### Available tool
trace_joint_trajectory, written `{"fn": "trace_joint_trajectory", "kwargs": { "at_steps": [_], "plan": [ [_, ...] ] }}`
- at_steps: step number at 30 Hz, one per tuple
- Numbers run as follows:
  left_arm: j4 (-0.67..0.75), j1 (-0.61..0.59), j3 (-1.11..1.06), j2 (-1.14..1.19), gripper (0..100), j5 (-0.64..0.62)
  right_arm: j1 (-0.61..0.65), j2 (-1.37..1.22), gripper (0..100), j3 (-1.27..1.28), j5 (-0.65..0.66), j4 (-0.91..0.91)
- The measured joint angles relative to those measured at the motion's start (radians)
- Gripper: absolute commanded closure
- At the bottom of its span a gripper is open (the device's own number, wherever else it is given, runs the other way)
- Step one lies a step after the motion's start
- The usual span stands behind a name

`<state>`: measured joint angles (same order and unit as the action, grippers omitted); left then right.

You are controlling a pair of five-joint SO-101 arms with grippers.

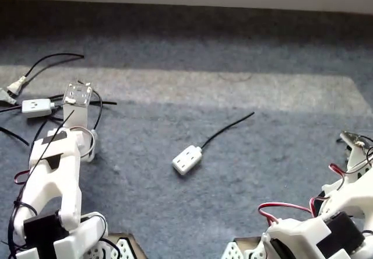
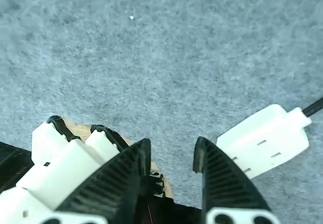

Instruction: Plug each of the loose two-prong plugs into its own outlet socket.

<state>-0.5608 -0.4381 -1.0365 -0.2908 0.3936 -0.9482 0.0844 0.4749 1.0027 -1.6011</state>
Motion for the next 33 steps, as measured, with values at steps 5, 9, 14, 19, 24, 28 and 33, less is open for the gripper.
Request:
{"fn": "trace_joint_trajectory", "kwargs": {
  "at_steps": [5,9,14,19,24,28,33],
  "plan": [
    [-0.006,0.0,0.0,0.0,81,-0.107,0.0,0.0,85.0,0.0,0.0,0.0],
    [-0.006,0.0,0.0,0.0,82,-0.147,0.0,0.0,85.0,0.0,0.0,0.0],
    [-0.012,0.029,0.003,0.0,87,-0.157,0.0,0.0,85.0,0.0,0.0,-0.031],
    [-0.169,0.072,0.1,0.002,87,-0.124,0.0,0.0,85.0,0.0,0.0,-0.054],
    [-0.377,0.1,0.239,0.002,87,-0.048,0.0,0.0,85.0,0.0,0.0,-0.055],
    [-0.502,0.101,0.318,0.002,87,0.009,0.0,0.0,85.0,0.0,0.0,-0.055],
    [-0.516,0.101,0.333,0.003,87,0.025,0.0,0.0,85.0,0.0,0.0,-0.057]
  ]
}}
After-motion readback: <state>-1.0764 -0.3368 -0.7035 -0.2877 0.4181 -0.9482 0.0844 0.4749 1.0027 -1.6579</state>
